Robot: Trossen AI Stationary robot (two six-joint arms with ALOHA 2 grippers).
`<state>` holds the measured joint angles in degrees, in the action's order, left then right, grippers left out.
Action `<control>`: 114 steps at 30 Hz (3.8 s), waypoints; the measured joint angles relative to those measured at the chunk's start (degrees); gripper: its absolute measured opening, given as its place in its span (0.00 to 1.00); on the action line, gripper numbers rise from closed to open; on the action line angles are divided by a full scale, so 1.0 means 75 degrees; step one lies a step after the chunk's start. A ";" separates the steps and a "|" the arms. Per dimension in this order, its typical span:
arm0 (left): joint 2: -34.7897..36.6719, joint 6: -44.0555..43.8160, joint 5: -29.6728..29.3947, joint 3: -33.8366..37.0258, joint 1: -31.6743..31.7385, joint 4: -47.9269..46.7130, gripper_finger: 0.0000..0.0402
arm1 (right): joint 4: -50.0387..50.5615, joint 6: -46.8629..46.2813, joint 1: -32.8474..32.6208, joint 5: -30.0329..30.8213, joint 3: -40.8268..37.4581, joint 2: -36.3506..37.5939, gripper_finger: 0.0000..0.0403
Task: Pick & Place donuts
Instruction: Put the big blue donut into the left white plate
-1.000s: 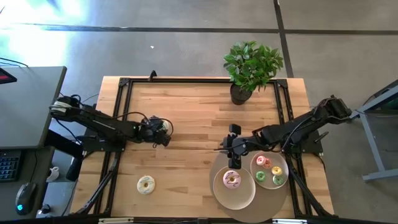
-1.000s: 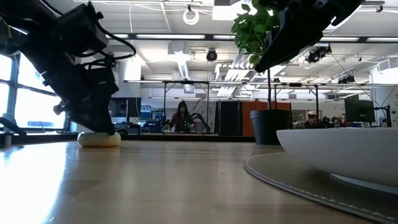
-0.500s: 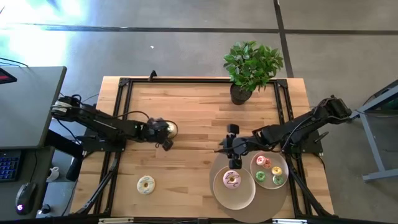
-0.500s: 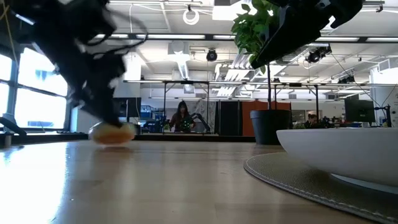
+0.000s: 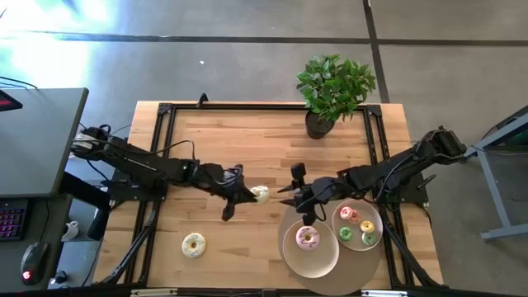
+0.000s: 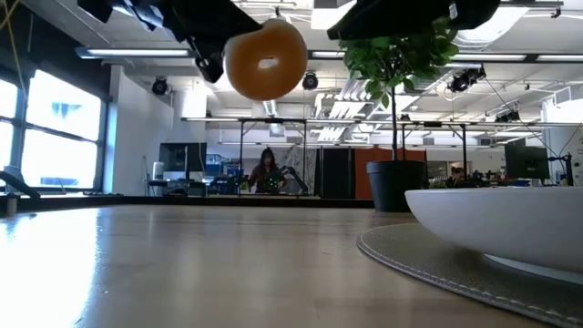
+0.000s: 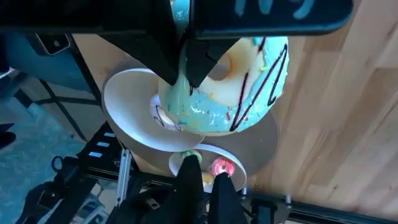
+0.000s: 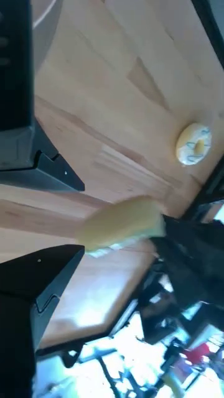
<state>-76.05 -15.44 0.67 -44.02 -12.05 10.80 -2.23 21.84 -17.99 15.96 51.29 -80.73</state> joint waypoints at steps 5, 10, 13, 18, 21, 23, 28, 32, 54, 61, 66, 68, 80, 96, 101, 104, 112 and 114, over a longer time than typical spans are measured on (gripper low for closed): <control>-0.0542 0.0269 0.0135 -0.0187 0.0006 0.0409 0.02 | -0.0343 0.0096 0.0051 -0.0014 0.0000 -0.0037 0.36; -0.0998 0.0675 0.0038 -0.0711 0.0003 0.0420 0.02 | -0.0293 -0.0024 0.0152 -0.0481 -0.0003 -0.0096 0.36; -0.1130 0.0778 0.0044 -0.1007 0.0003 0.0453 0.02 | -0.0306 -0.0272 0.0213 -0.0888 -0.0003 -0.0091 0.36; -0.1169 0.0830 -0.0014 -0.1120 0.0003 0.0370 0.02 | -0.0279 -0.0480 0.0252 -0.1123 -0.0003 -0.0093 0.36; -0.1169 0.0766 -0.0392 -0.1130 0.0000 0.0126 0.02 | -0.0243 -0.0491 0.0253 -0.1170 -0.0003 -0.0093 0.36; -0.1169 0.0628 -0.0632 -0.1132 0.0005 0.0026 0.02 | -0.0251 -0.0499 0.0255 -0.1157 -0.0003 -0.0093 0.36; -0.1166 0.0568 -0.0979 -0.1132 0.0012 -0.0252 0.02 | -0.0246 -0.0504 0.0249 -0.1031 -0.0003 -0.0093 0.36; -0.1166 0.0599 -0.0905 -0.1132 0.0015 0.0003 0.02 | -0.0167 -0.0496 0.0249 -0.0796 -0.0003 -0.0093 0.36; -0.1166 0.0603 0.0344 -0.1115 0.0012 0.0719 0.02 | -0.0265 0.0007 0.0243 -0.0623 0.0008 -0.0087 0.35; -0.1166 0.0623 0.0183 -0.1115 0.0006 0.0774 0.02 | -0.0264 -0.0025 0.0252 -0.0734 0.0012 -0.0082 0.18; -0.1325 0.0698 0.0137 -0.1115 0.0006 0.0886 0.03 | -0.0203 -0.0042 0.0252 -0.0758 0.0007 -0.0082 0.02; -0.1416 0.0752 0.0102 -0.1115 0.0003 0.0892 0.05 | -0.0157 -0.0050 0.0252 -0.0780 -0.0012 -0.0092 0.03; -0.1583 0.0775 -0.0206 -0.1153 0.0006 0.1451 0.43 | 0.0752 -0.1181 0.0099 -0.1174 -0.0017 -0.0122 0.02; -0.1597 0.0626 -0.0233 -0.1138 0.0006 0.1133 0.50 | 0.1278 -0.1366 -0.2137 -0.1673 -0.0014 -0.0070 0.01; -0.1597 0.0624 -0.0247 -0.1135 0.0006 0.1161 0.50 | 0.0181 -0.0993 -0.2509 -0.1138 -0.0587 -0.0082 0.02; -0.1597 0.0589 -0.0378 -0.1135 0.0006 0.1167 0.50 | -0.0908 -0.0328 -0.2575 -0.0972 -0.1213 -0.0085 0.03; -0.1597 -0.0181 -0.0700 -0.1130 0.0006 0.1170 0.50 | -0.2547 0.0421 -0.2575 -0.0782 -0.2740 -0.0090 0.03; -0.1597 -0.0184 -0.0954 -0.1130 0.0006 0.1170 0.50 | -0.3109 0.0490 -0.2549 -0.0672 -0.2997 -0.0090 0.06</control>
<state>-88.03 -16.82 -6.49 -52.49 -12.01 19.57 -25.54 25.51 -37.10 10.91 28.81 -81.41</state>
